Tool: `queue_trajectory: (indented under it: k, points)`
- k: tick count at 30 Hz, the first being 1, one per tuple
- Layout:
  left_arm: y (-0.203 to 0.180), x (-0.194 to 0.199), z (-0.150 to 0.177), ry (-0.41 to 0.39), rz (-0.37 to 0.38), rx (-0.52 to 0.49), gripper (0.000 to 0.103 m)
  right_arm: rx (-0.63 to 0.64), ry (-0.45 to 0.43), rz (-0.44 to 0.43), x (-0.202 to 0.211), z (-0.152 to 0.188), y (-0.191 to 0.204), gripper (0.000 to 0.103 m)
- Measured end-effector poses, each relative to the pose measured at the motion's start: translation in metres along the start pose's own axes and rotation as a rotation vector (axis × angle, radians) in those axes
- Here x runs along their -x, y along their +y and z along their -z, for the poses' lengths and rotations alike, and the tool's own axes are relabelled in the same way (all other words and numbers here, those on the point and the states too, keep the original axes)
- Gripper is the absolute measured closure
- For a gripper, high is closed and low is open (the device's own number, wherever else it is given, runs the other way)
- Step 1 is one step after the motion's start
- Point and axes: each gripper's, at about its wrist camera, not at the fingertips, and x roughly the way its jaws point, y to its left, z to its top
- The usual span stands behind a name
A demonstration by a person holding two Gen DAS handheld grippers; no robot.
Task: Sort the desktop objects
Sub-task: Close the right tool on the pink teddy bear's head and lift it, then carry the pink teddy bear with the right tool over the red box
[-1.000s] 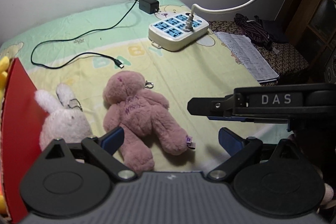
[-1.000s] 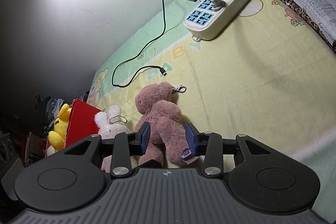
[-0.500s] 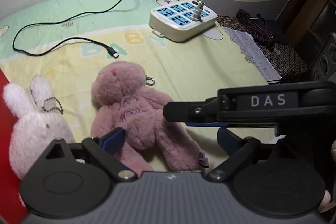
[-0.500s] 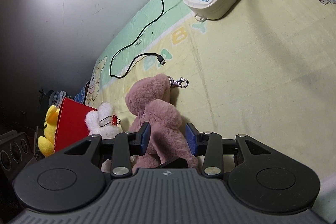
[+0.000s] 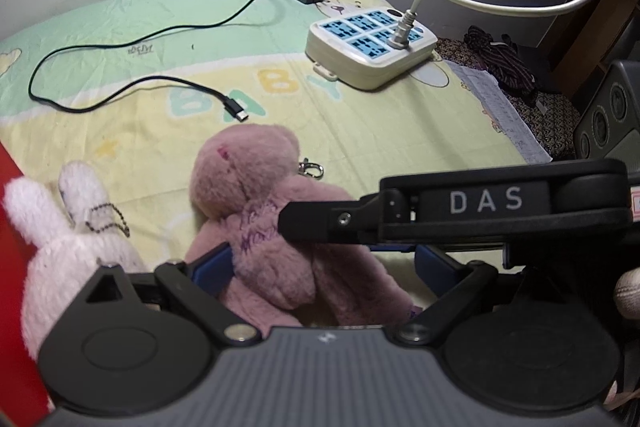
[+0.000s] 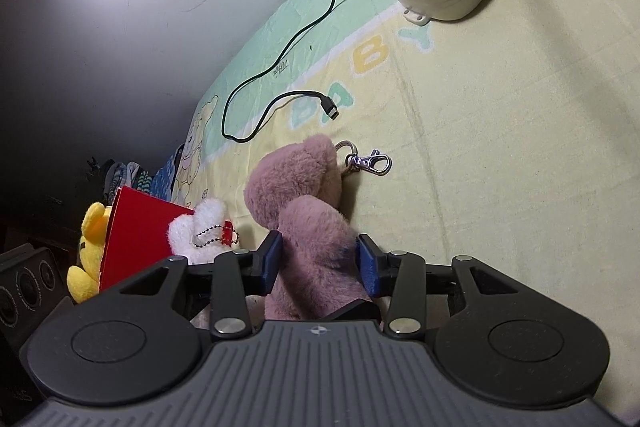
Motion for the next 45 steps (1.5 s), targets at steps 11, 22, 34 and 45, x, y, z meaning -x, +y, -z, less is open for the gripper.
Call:
queue_trajectory:
  k: [11,22,34,45]
  points:
    - [-0.005,0.003,0.001,0.013,0.055,0.001,0.004,-0.036,0.027,-0.036,0.013,0.004,-0.005,0.074]
    - [-0.04,0.015,0.019,0.057,0.168,-0.04,0.004,-0.12,0.021,0.002,0.056,0.03,-0.019,0.077]
    - [-0.078,0.061,0.047,0.038,0.265,-0.139,0.004,-0.164,-0.071,0.018,0.114,0.08,-0.007,0.078]
    - [-0.08,0.127,0.061,-0.089,0.302,-0.203,0.004,-0.099,-0.177,-0.004,0.146,0.113,0.04,0.078]
